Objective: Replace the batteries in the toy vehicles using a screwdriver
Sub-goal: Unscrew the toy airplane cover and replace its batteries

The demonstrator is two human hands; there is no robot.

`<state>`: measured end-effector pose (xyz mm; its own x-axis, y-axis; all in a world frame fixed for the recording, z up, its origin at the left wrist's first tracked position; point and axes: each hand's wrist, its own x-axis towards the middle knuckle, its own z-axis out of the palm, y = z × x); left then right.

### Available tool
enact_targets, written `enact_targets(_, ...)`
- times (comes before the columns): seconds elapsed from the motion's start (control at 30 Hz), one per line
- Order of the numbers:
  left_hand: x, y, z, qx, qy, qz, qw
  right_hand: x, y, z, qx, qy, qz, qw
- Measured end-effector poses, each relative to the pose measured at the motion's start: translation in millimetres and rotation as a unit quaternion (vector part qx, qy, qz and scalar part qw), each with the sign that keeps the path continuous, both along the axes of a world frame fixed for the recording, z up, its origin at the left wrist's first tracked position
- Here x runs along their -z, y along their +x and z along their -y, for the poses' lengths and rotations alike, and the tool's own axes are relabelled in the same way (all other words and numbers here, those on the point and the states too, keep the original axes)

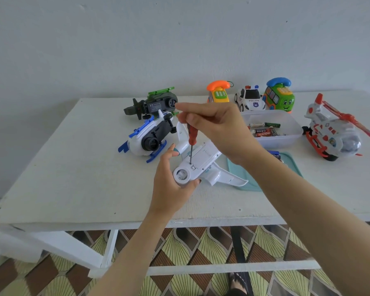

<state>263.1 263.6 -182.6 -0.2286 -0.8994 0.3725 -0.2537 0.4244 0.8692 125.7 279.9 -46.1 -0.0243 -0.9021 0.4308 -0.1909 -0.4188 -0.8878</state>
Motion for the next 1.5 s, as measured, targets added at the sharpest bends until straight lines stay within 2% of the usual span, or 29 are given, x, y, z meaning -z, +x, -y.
enact_targets(0.13,1.2,1.0,0.2,-0.003,0.0,0.004,1.0,5.9,6.2,-3.1,0.102,-0.048,-0.087,0.99)
enact_targets(0.2,0.4,0.6,0.1,-0.002,-0.004,0.001,1.0,9.4,7.7,-3.1,0.163,-0.114,-0.166,0.966)
enact_targets(0.27,-0.8,0.2,-0.1,0.0,-0.003,-0.003,1.0,11.8,5.8,-0.9,0.182,-0.152,-0.229,0.944)
enact_targets(0.33,-0.5,0.0,0.5,0.0,-0.003,-0.004,1.0,8.4,2.2,-0.7,0.135,-0.105,-0.202,0.964)
enact_targets(0.4,0.4,0.0,0.9,-0.003,-0.002,-0.002,1.0,3.0,0.3,-2.6,0.043,-0.018,-0.105,0.993)
enact_targets(0.47,1.2,0.3,1.0,-0.009,-0.001,0.002,1.0,-2.1,0.9,-4.6,-0.028,0.013,-0.013,0.999)
enact_targets(0.53,0.9,0.1,0.5,-0.009,-0.001,0.002,1.0,-1.6,2.3,-5.3,-0.018,0.015,0.008,1.0)
enact_targets(0.57,0.9,0.0,0.6,-0.007,-0.001,0.002,1.0,-0.2,3.0,-4.8,0.014,0.008,-0.012,1.0)
enact_targets(0.63,1.0,-0.1,0.9,-0.006,0.001,0.003,1.0,2.5,1.9,-2.6,0.102,-0.036,-0.108,0.988)
enact_targets(0.7,0.6,0.2,1.1,-0.007,0.002,0.007,1.0,4.7,1.0,1.8,0.192,-0.095,-0.233,0.949)
enact_targets(0.77,0.6,0.7,1.5,-0.005,0.001,0.007,1.0,5.1,1.0,5.3,0.216,-0.121,-0.307,0.919)
enact_targets(0.8,1.1,0.5,1.5,-0.002,0.003,0.006,1.0,4.7,0.7,5.8,0.209,-0.122,-0.319,0.916)
enact_targets(0.87,1.2,0.1,1.2,0.0,0.005,0.005,1.0,2.1,-1.0,5.2,0.17,-0.085,-0.285,0.939)
enact_targets(0.93,1.2,0.0,1.4,0.0,0.006,0.003,1.0,-3.5,-2.1,2.4,0.084,-0.003,-0.168,0.982)
enact_targets(0.97,1.4,0.4,1.7,-0.001,0.004,0.003,1.0,-6.1,-1.9,0.6,0.045,0.021,-0.109,0.993)
enact_targets(1.03,1.6,1.0,2.1,-0.002,-0.002,0.004,1.0,-10.1,-0.9,-2.0,0.001,0.03,-0.048,0.998)
enact_targets(1.13,1.8,0.9,2.0,-0.002,-0.004,0.005,1.0,-10.4,-0.8,-2.4,0.004,0.018,-0.064,0.998)
enact_targets(1.2,1.9,1.0,2.1,-0.003,-0.004,0.009,1.0,-7.1,0.2,-0.6,0.053,-0.001,-0.107,0.993)
enact_targets(1.33,2.9,1.3,2.6,-0.003,-0.002,0.009,1.0,2.5,4.7,4.3,0.199,-0.115,-0.266,0.936)
enact_targets(1.37,2.4,0.8,2.5,-0.002,-0.002,0.008,1.0,2.4,4.0,5.2,0.203,-0.113,-0.269,0.935)
enact_targets(1.43,1.9,0.3,2.3,-0.003,-0.005,0.007,1.0,-2.0,-0.2,5.1,0.16,-0.052,-0.232,0.958)
enact_targets(1.5,1.9,0.2,2.3,-0.004,-0.011,0.008,1.0,-5.7,-2.3,3.1,0.053,0.026,-0.12,0.991)
